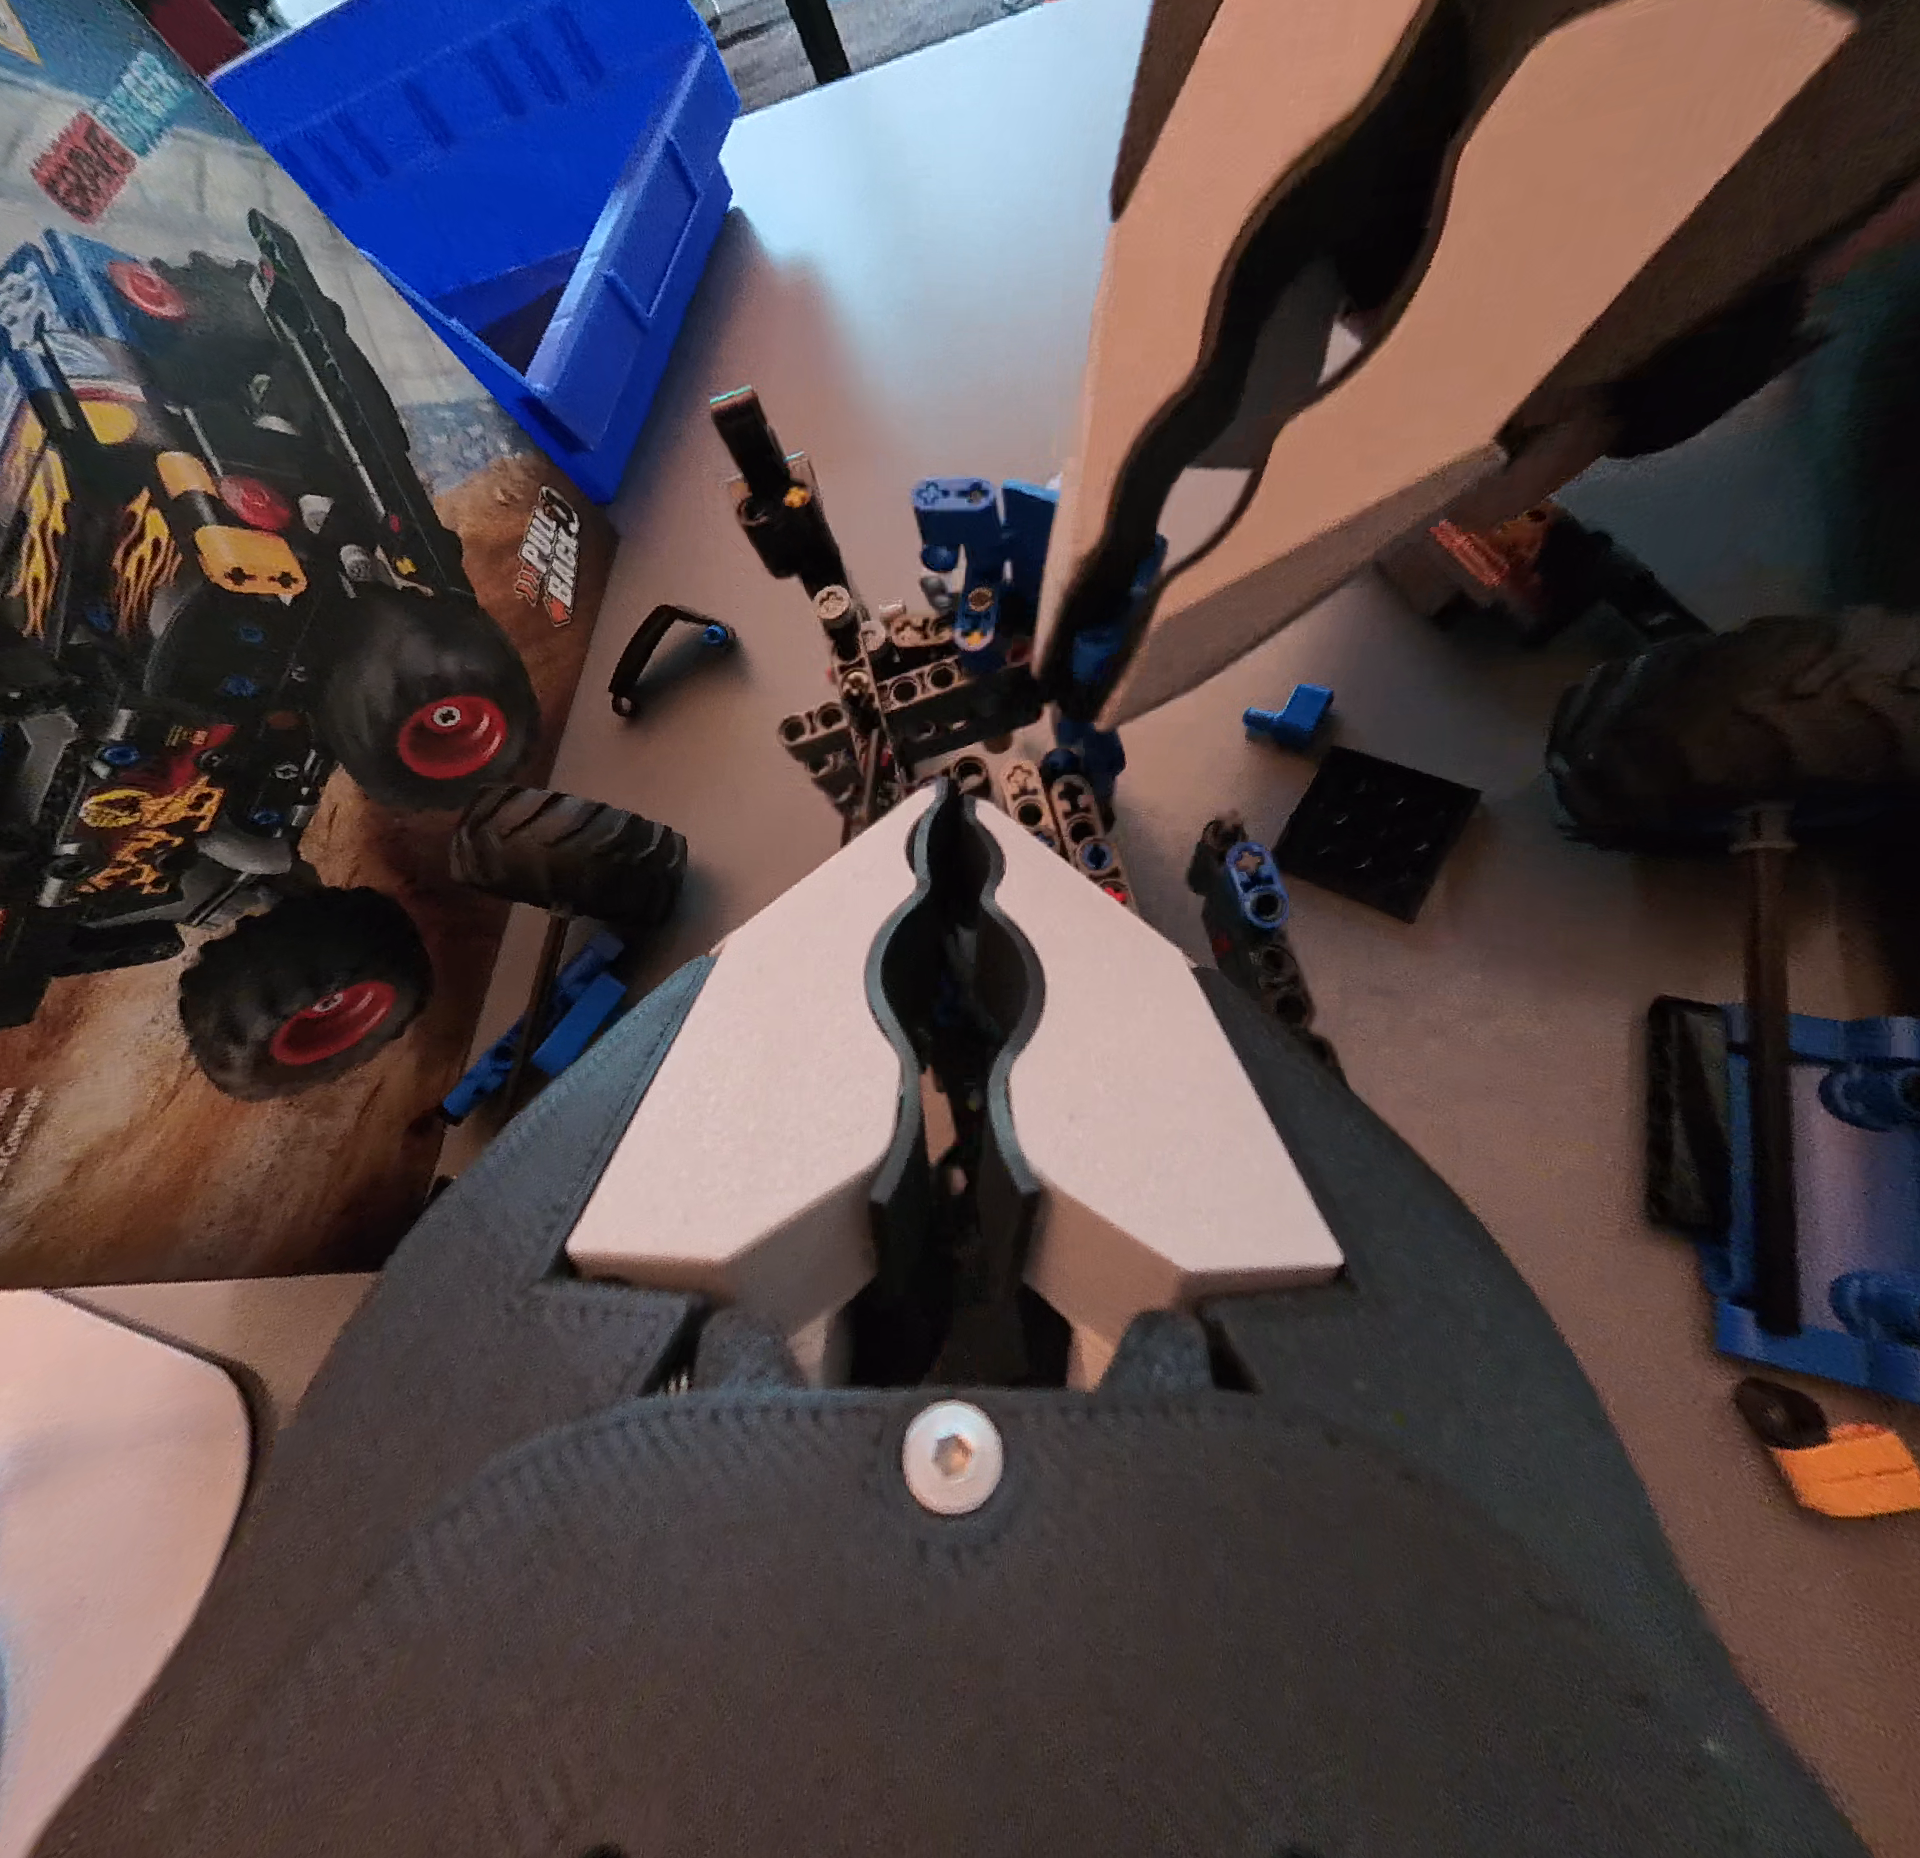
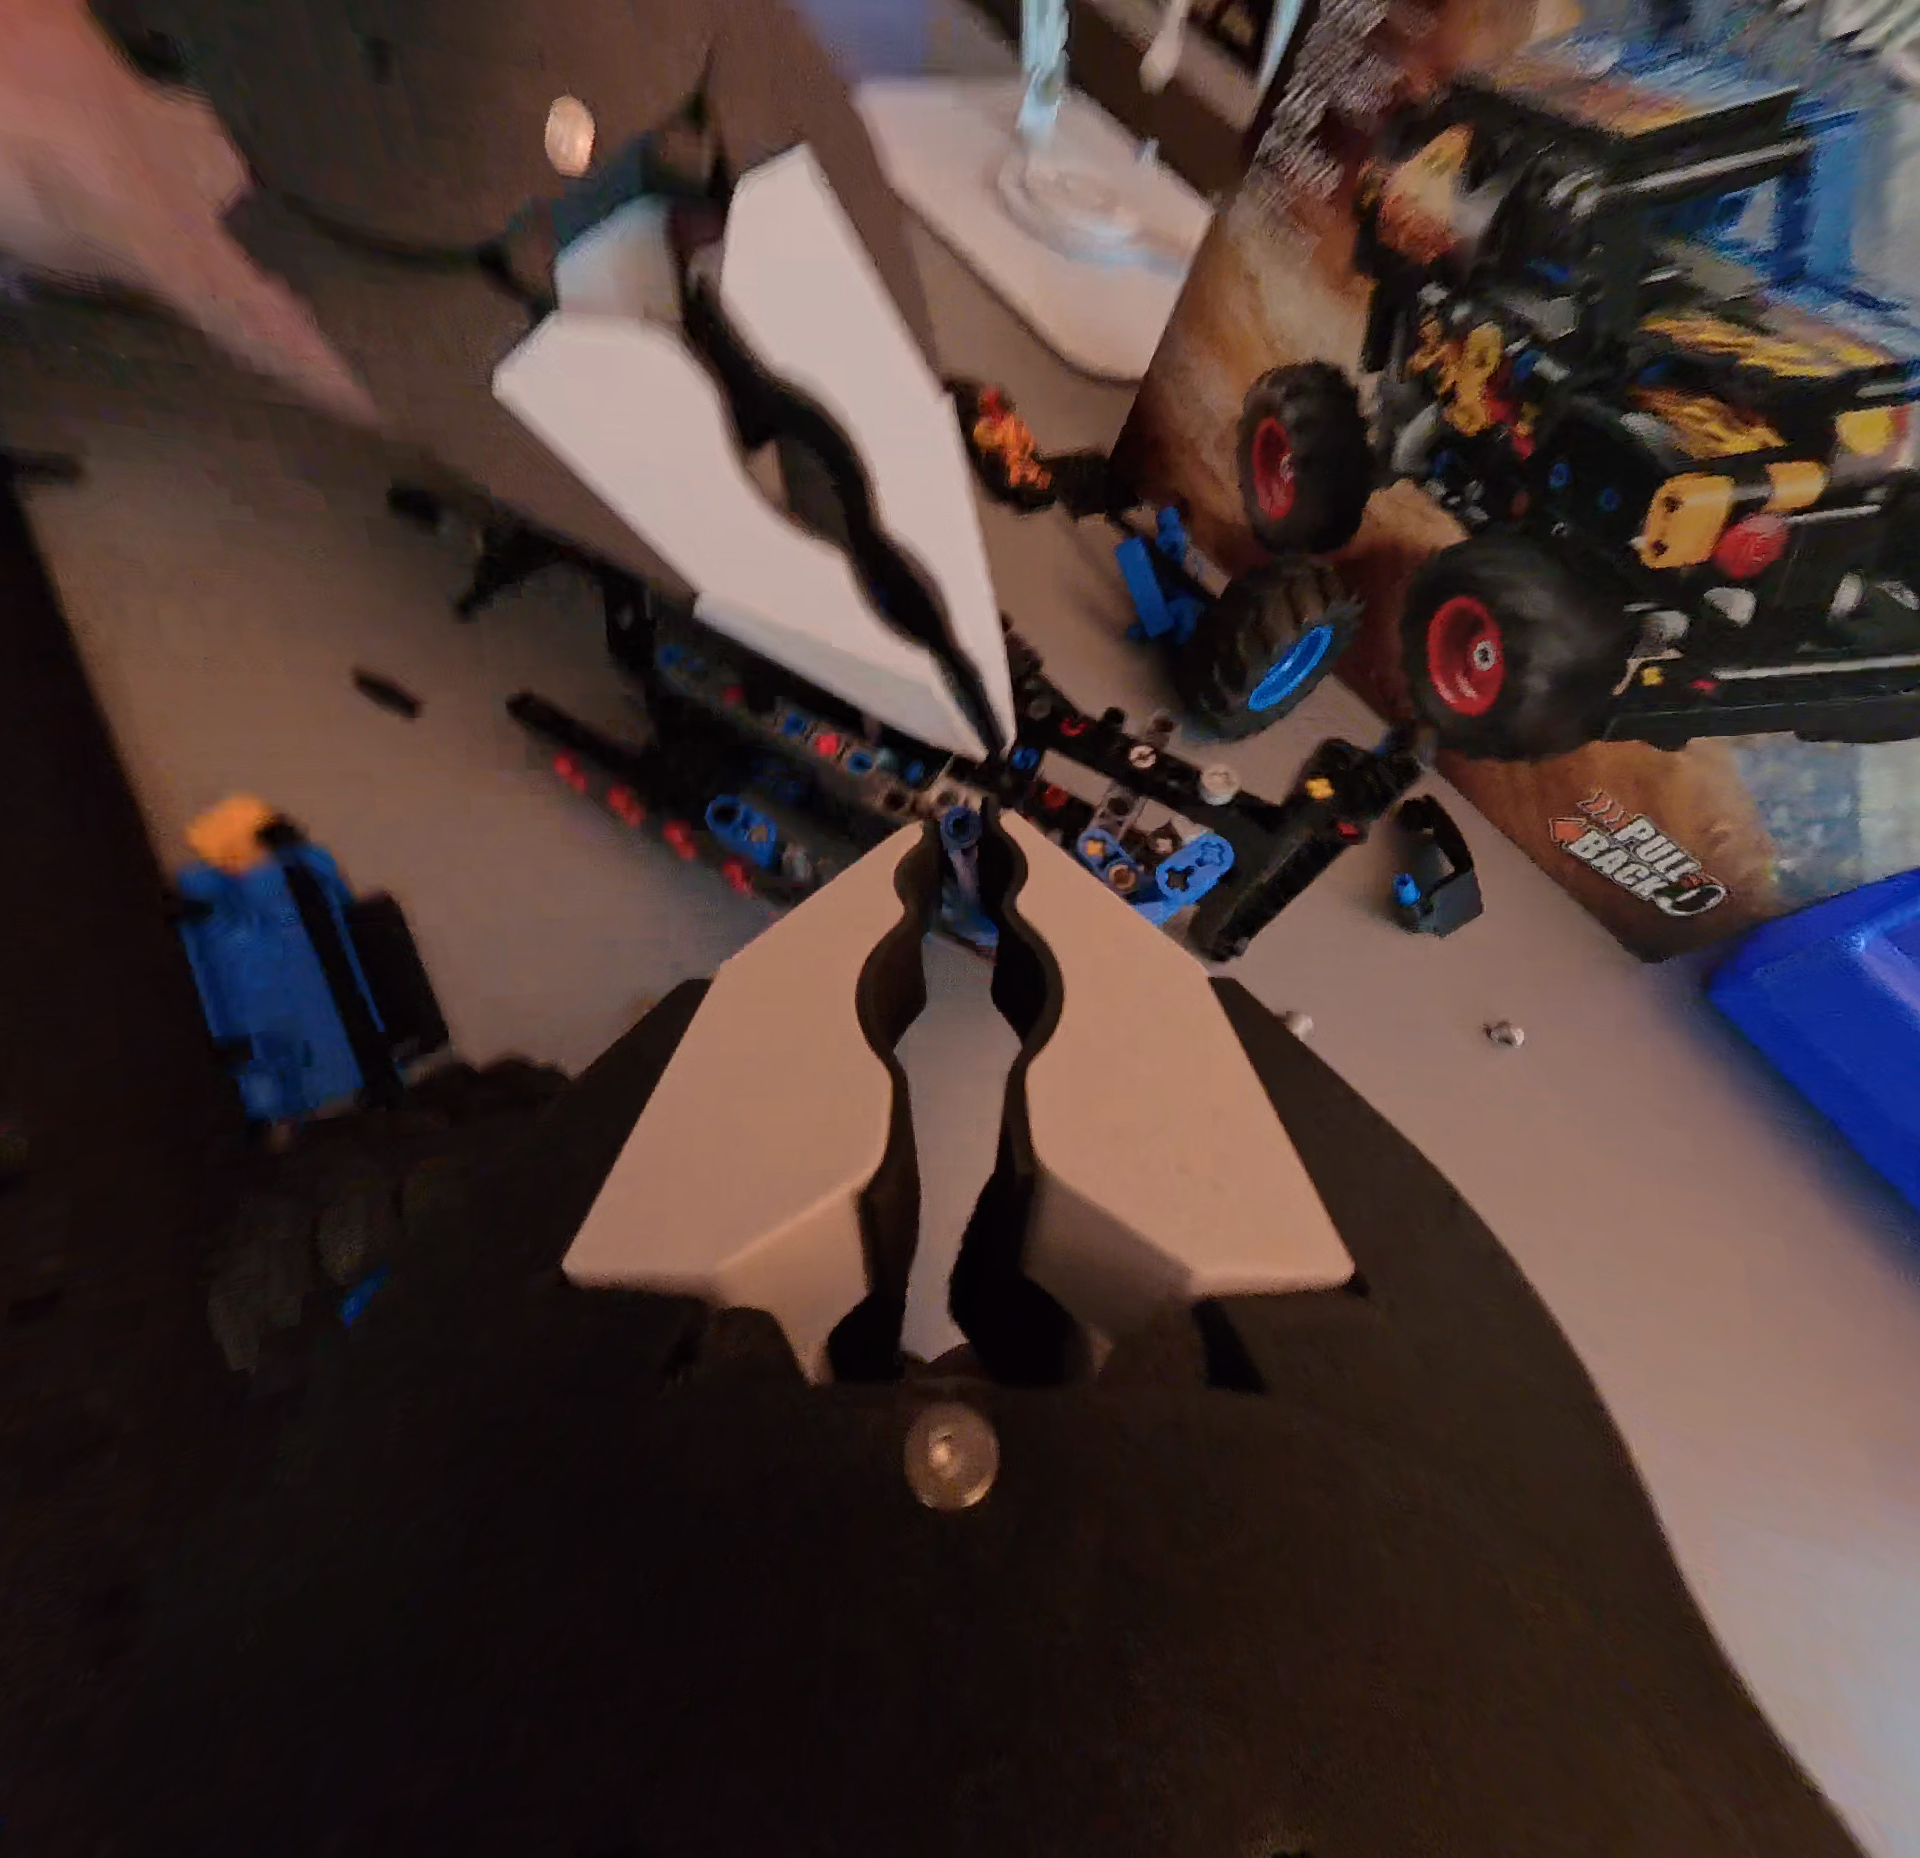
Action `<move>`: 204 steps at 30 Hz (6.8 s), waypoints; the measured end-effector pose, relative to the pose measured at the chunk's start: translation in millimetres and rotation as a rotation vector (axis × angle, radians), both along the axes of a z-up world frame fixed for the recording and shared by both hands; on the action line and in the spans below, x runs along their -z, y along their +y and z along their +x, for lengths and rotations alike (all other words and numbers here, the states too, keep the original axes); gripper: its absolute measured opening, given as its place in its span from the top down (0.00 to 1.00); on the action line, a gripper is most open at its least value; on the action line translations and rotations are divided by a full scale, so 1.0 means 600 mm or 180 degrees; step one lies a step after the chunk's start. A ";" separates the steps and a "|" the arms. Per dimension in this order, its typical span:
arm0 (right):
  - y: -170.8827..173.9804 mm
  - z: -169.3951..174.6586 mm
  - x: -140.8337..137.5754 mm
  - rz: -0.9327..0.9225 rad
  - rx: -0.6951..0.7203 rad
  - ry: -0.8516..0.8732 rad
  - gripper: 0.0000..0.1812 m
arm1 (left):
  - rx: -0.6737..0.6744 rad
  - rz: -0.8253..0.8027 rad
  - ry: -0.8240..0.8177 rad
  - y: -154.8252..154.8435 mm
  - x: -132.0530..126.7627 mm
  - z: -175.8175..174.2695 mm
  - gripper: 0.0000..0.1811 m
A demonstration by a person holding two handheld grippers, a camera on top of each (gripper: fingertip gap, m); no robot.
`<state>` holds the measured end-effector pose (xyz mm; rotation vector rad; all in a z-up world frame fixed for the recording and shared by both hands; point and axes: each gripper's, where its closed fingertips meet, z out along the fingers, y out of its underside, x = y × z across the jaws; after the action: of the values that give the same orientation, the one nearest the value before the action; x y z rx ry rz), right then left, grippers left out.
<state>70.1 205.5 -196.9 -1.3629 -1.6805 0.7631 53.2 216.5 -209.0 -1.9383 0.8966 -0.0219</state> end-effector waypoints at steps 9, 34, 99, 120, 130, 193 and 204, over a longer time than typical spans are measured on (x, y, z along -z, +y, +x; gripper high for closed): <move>-0.008 0.026 0.012 -0.0047 -0.0314 -0.0164 0.97 | 0.0131 -0.0038 0.0033 -0.007 0.001 0.014 1.00; 0.057 -0.017 0.003 -0.0577 0.0630 0.0009 0.96 | 0.0087 -0.0087 0.0829 0.023 0.010 0.025 0.95; 0.092 0.037 -0.003 -0.0548 0.1384 -0.0255 0.86 | -0.0058 0.0279 0.0448 0.056 -0.003 0.049 0.94; 0.098 0.069 -0.065 -0.0268 0.1298 0.0172 0.97 | -0.0088 0.0210 -0.0012 0.057 -0.012 0.027 0.95; 0.094 0.063 0.030 -0.0876 0.1000 -0.0253 0.82 | 0.0025 -0.0241 -0.0518 0.029 -0.035 -0.003 0.73; 0.102 -0.007 -0.010 -0.0541 0.0760 0.0348 0.90 | -0.0066 -0.0293 -0.0728 0.015 -0.017 -0.011 0.97; 0.114 -0.006 -0.009 -0.0528 0.0927 0.0351 0.91 | 0.0249 0.0305 -0.0294 0.011 -0.028 0.014 0.99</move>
<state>66.6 273.6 -191.7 -1.6070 -1.3194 0.8039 61.7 223.0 -192.3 -1.7984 0.8955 -0.1117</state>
